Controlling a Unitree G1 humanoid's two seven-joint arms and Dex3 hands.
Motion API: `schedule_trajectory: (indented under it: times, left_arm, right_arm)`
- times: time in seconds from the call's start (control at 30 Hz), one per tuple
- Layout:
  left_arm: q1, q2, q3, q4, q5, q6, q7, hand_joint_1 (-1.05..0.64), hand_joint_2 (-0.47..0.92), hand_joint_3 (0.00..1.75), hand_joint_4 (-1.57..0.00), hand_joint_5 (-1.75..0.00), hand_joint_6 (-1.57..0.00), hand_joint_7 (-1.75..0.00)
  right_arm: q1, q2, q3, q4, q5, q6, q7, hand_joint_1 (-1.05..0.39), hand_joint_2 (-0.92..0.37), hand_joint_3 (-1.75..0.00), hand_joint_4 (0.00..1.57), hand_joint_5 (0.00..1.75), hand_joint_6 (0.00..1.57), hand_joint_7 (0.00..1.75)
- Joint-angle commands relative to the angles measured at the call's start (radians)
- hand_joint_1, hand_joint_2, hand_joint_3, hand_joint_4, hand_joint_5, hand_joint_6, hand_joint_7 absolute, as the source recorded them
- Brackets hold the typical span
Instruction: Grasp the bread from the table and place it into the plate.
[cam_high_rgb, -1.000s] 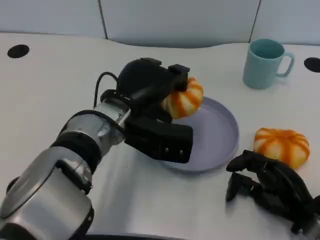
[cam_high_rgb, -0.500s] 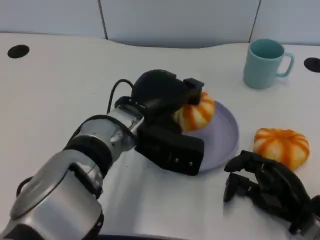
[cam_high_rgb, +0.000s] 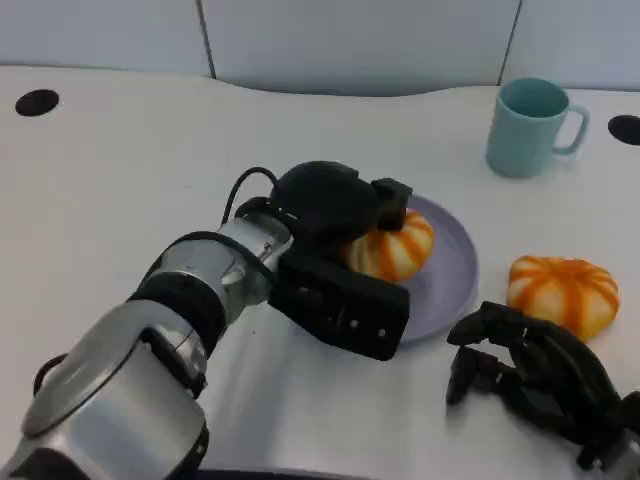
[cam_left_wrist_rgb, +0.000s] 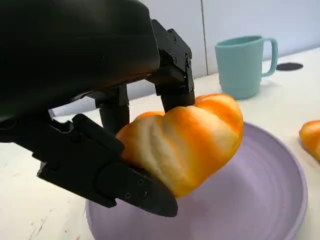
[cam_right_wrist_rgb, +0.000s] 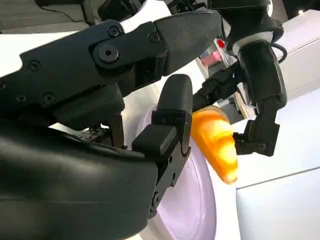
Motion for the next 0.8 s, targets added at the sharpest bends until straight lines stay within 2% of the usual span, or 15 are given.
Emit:
schedule_trajectory:
  times: [0.03, 0.1, 0.2, 0.5, 0.8]
  left_arm:
    - [-0.011, 0.005, 0.015, -0.002, -0.015, -0.002, -0.042, -0.69, 0.92, 0.09, -0.18, -1.22, -0.20, -1.11]
    - [-0.010, 0.005, 0.022, -0.002, -0.020, -0.005, -0.058, -0.72, 0.90, 0.04, -0.04, -1.17, -0.08, -0.96]
    - [-0.006, 0.005, 0.027, -0.002, -0.022, -0.004, -0.066, -0.77, 0.88, 0.02, 0.00, -1.07, -0.02, -0.92]
    - [-0.008, 0.006, 0.015, 0.000, -0.014, 0.019, -0.073, -0.81, 0.91, 0.01, 0.00, -0.76, 0.00, -0.79]
    - [-0.009, 0.011, 0.004, -0.004, -0.006, 0.039, -0.066, -0.83, 0.91, 0.00, 0.00, -0.65, 0.00, -0.77]
  right_arm:
    - [0.034, -0.003, 0.004, 0.032, -0.017, 0.024, -0.008, -0.48, -0.92, -0.08, 0.62, 1.55, 0.79, 0.86]
    - [0.031, -0.002, 0.000, 0.038, -0.012, 0.032, -0.003, -0.50, -0.92, -0.06, 0.63, 1.54, 0.79, 0.86]
    - [0.031, -0.003, 0.000, 0.034, -0.012, 0.037, -0.003, -0.51, -0.92, -0.05, 0.64, 1.52, 0.80, 0.84]
    - [0.033, -0.003, -0.002, 0.026, -0.011, 0.034, 0.001, -0.50, -0.92, -0.06, 0.63, 1.53, 0.80, 0.85]
    - [0.030, -0.002, -0.010, 0.030, -0.005, 0.044, 0.006, -0.49, -0.92, -0.06, 0.64, 1.55, 0.80, 0.85]
